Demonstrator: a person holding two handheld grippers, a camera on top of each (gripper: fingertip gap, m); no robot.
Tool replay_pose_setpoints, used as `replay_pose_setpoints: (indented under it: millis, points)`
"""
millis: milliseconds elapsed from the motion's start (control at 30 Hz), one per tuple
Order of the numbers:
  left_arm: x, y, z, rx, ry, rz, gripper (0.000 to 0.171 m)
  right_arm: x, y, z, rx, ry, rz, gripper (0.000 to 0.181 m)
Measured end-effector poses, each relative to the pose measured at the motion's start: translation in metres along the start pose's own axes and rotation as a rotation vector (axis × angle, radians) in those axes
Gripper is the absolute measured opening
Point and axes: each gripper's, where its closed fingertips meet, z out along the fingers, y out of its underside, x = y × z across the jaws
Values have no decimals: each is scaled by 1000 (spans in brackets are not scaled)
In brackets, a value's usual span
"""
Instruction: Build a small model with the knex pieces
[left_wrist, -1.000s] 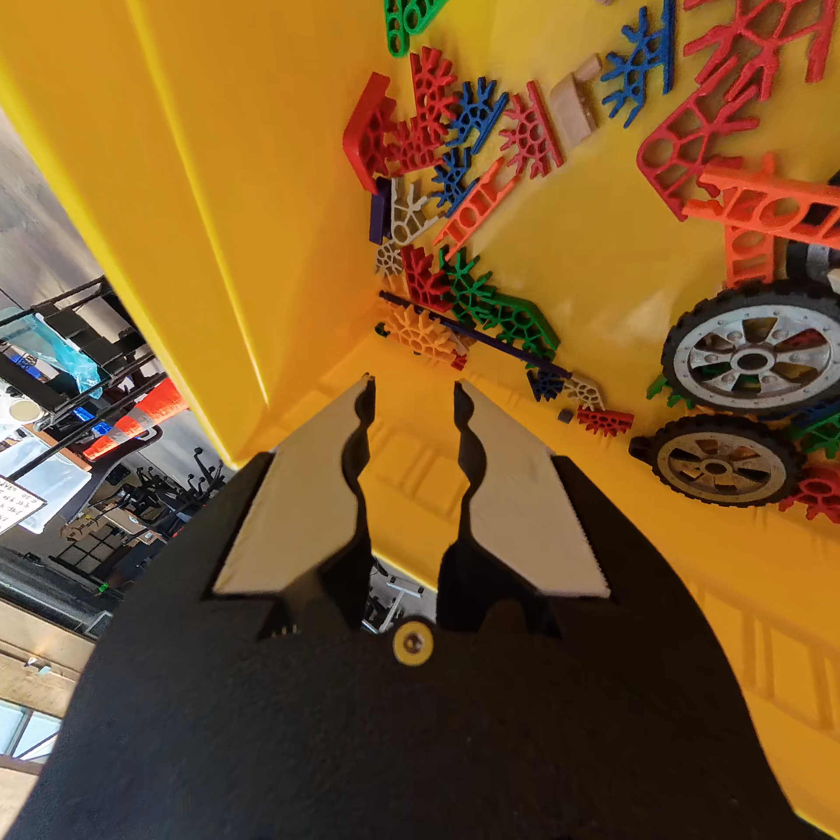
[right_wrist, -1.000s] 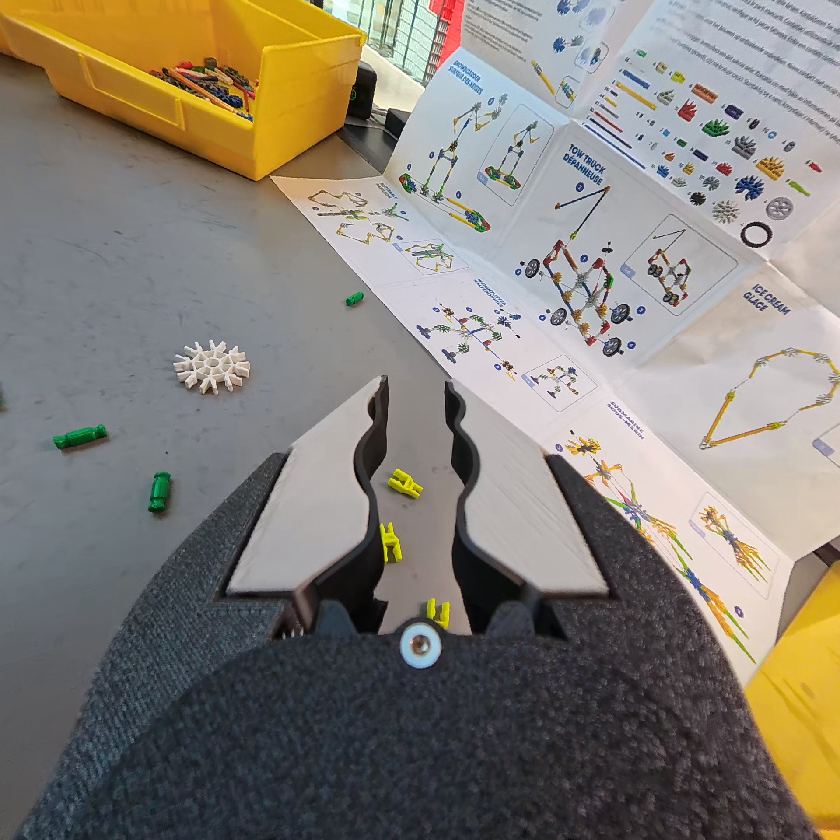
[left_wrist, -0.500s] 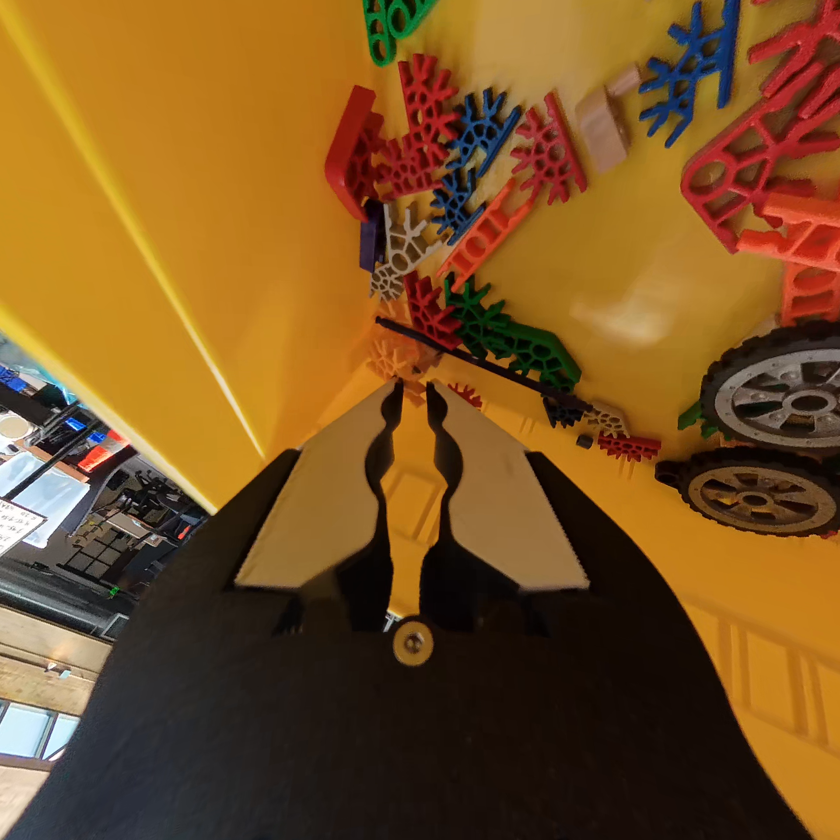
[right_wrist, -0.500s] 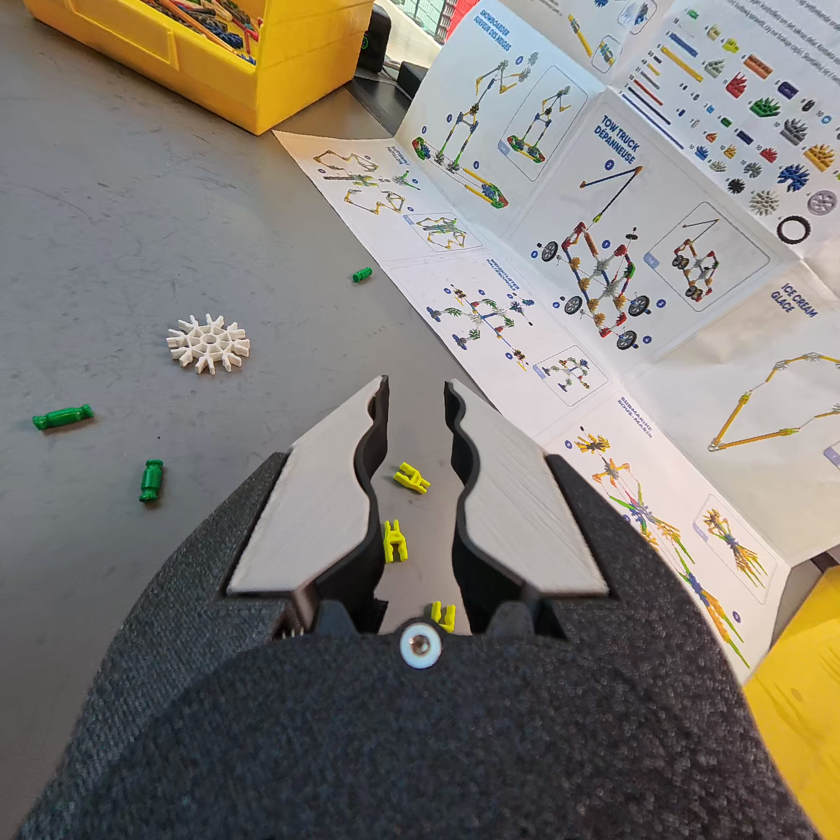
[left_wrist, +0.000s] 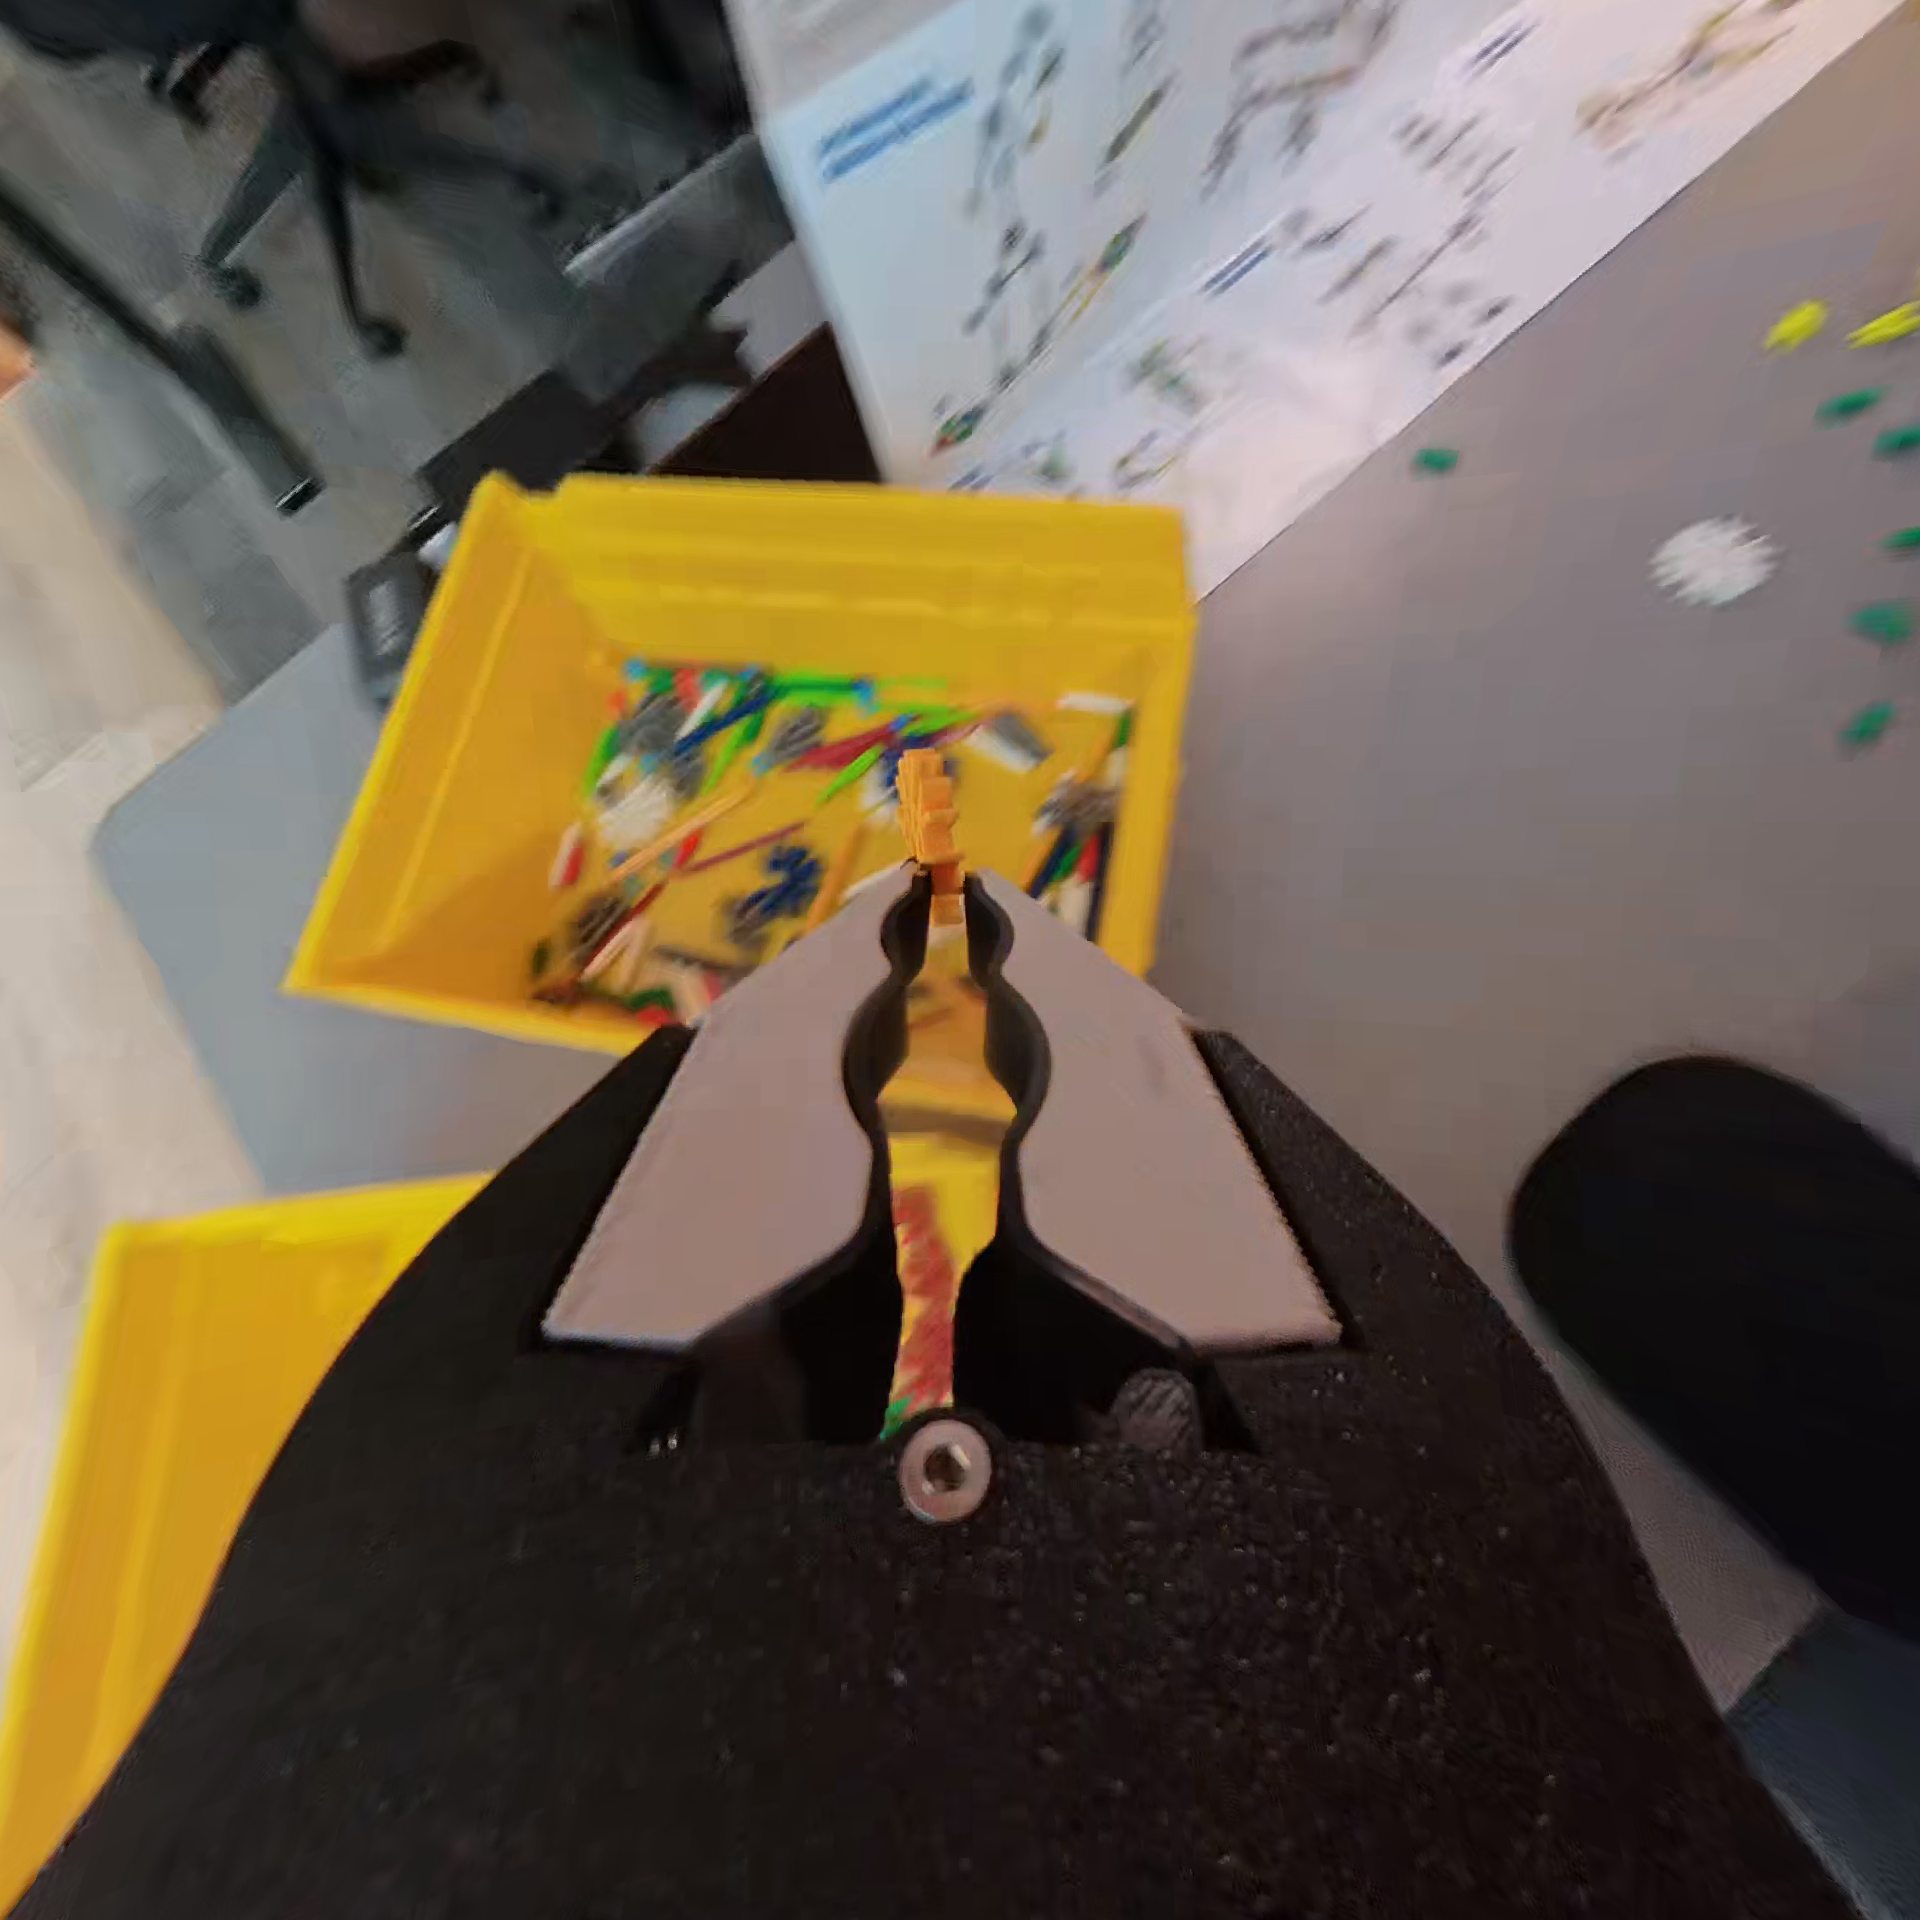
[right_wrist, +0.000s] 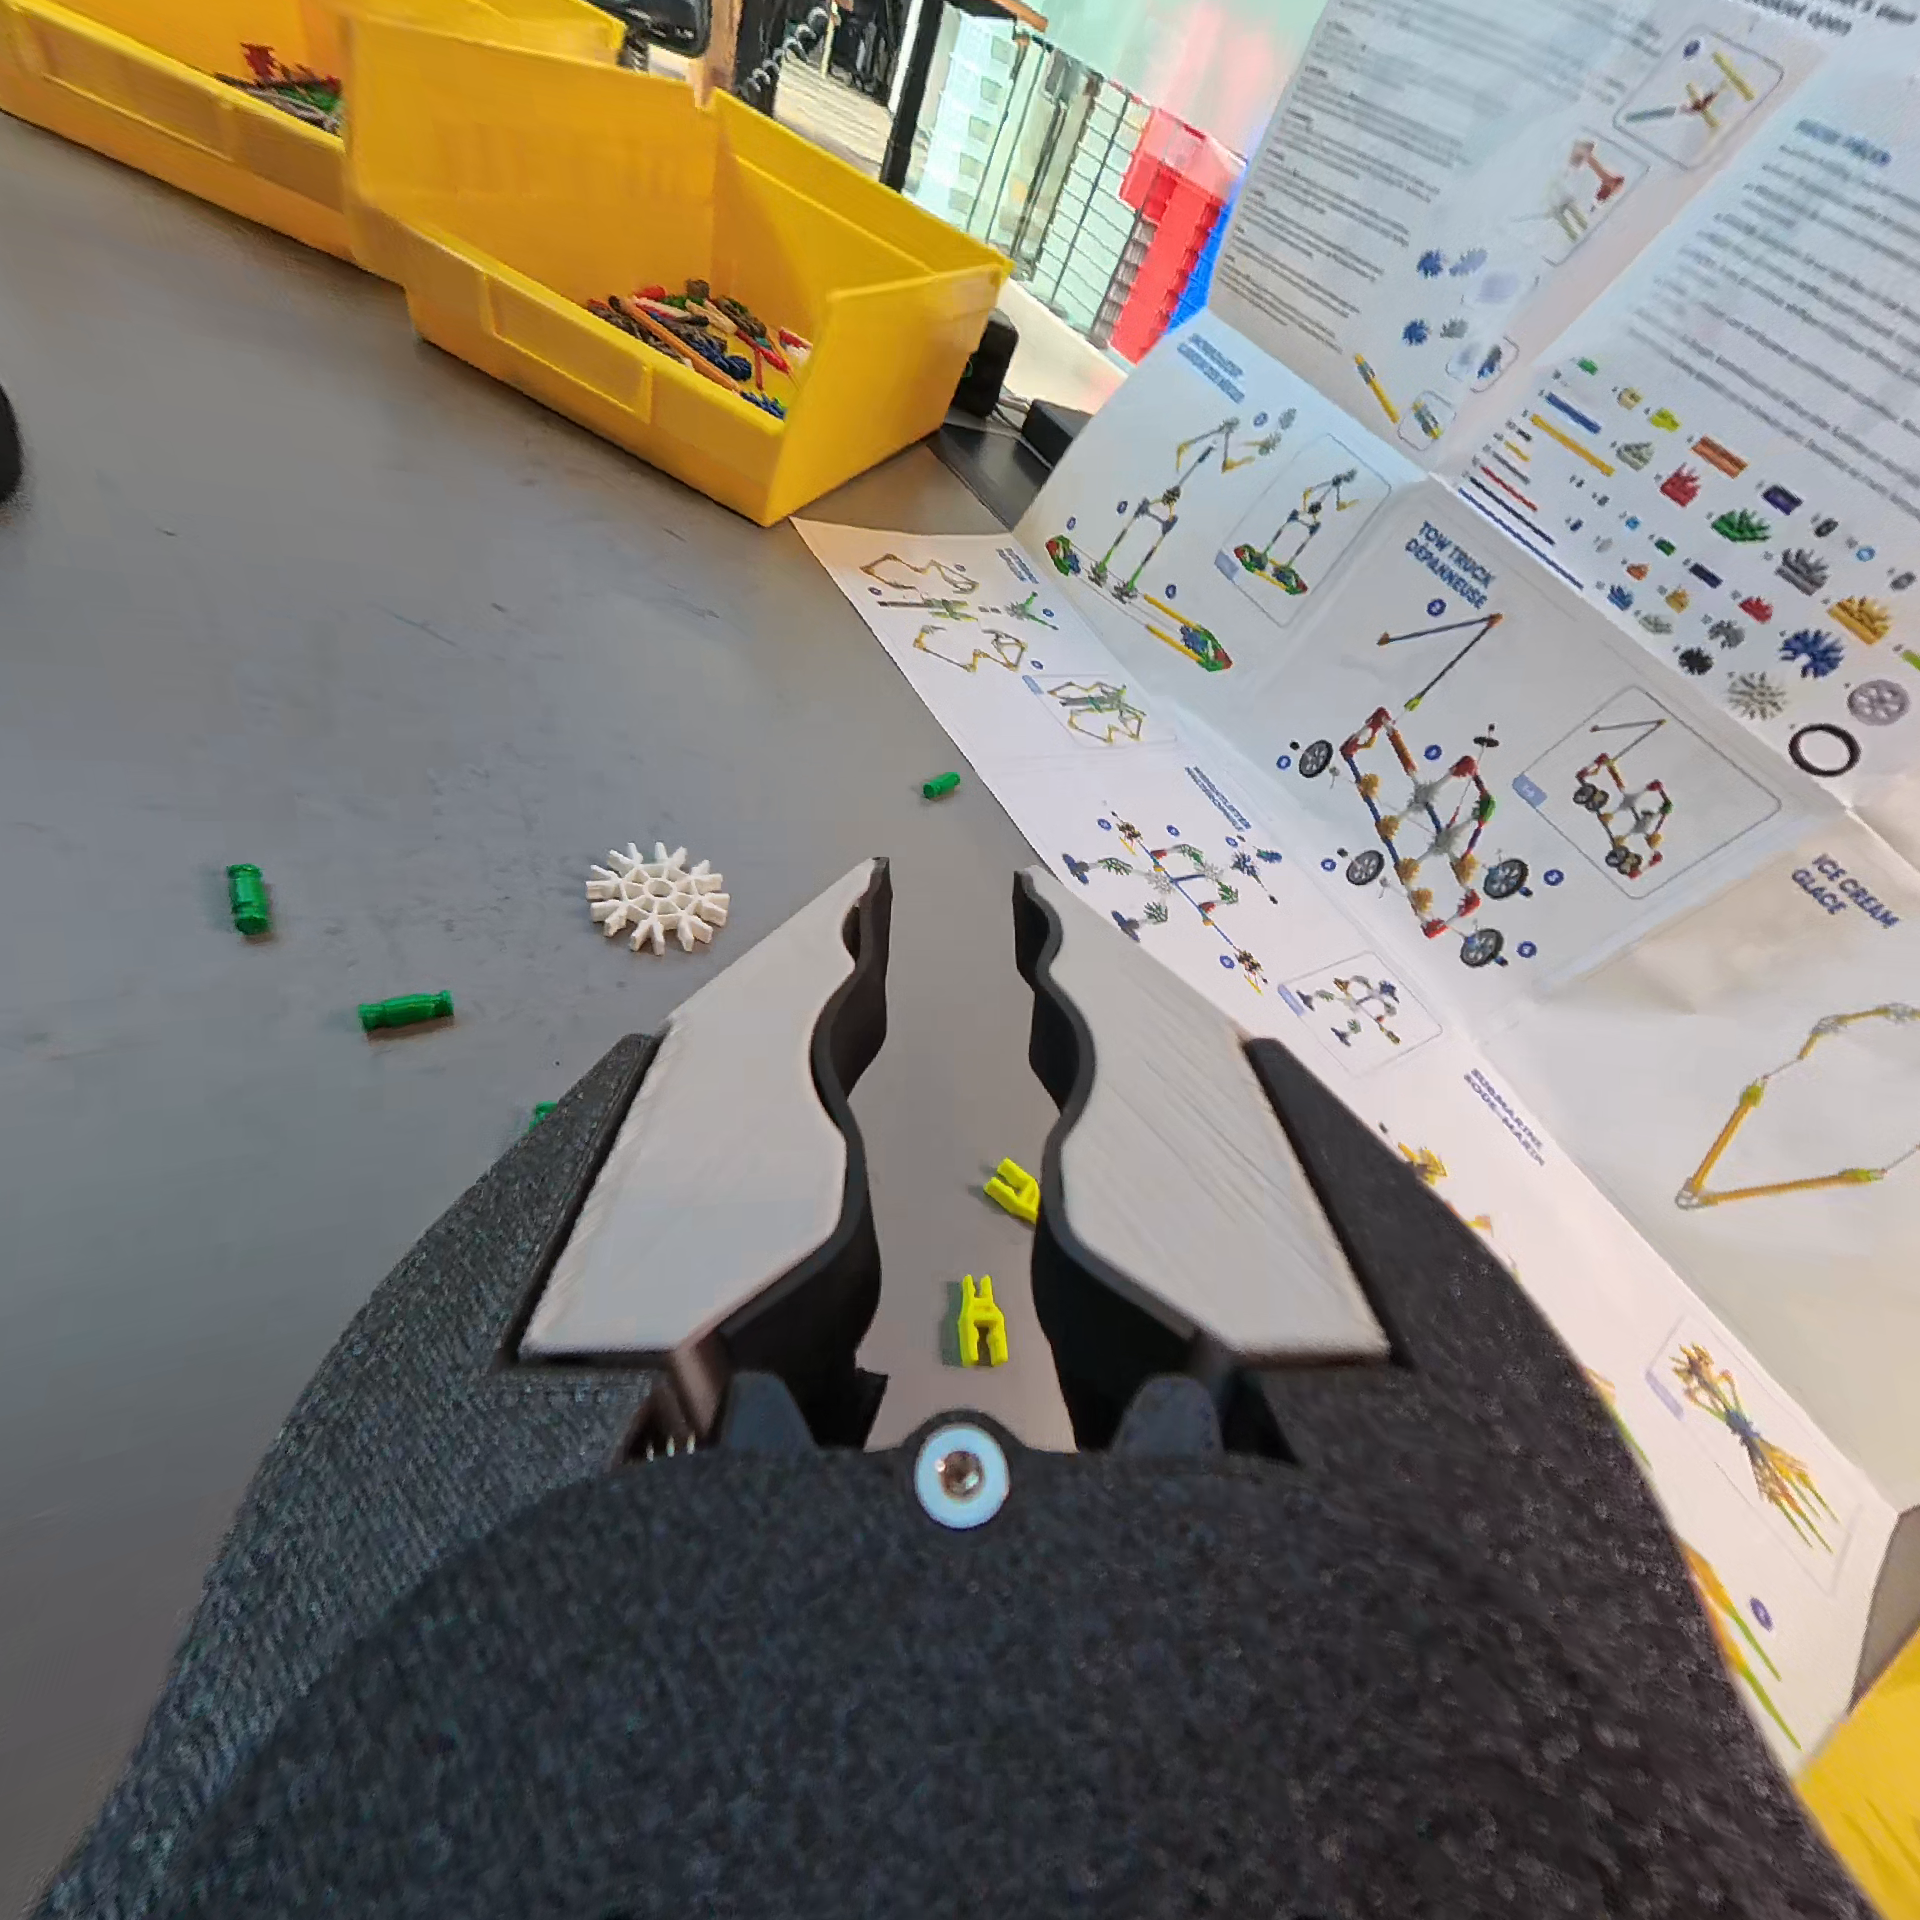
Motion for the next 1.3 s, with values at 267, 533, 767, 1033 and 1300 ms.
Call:
replay_pose_setpoints:
  millis: [267, 533, 767, 1033, 1300]
  points:
    - [291, -84, 89, 366, 960, -280, 6, -55, -52, -7, 176, -46, -262, 65]
    - [369, -72, 137, 285, 1190, -443, 6, -88, -49, -4, 154, -124, -405, 26]
    - [343, -43, 170, 275, 901, -309, 11, -105, -8, 9, -57, -321, -285, 24]
    - [291, -65, 165, 518, 530, -207, 39, -132, 20, -22, -295, -638, -138, 24]
    - [275, -61, 174, 515, 361, -151, 51, -125, 49, -21, -436, -586, -152, 25]
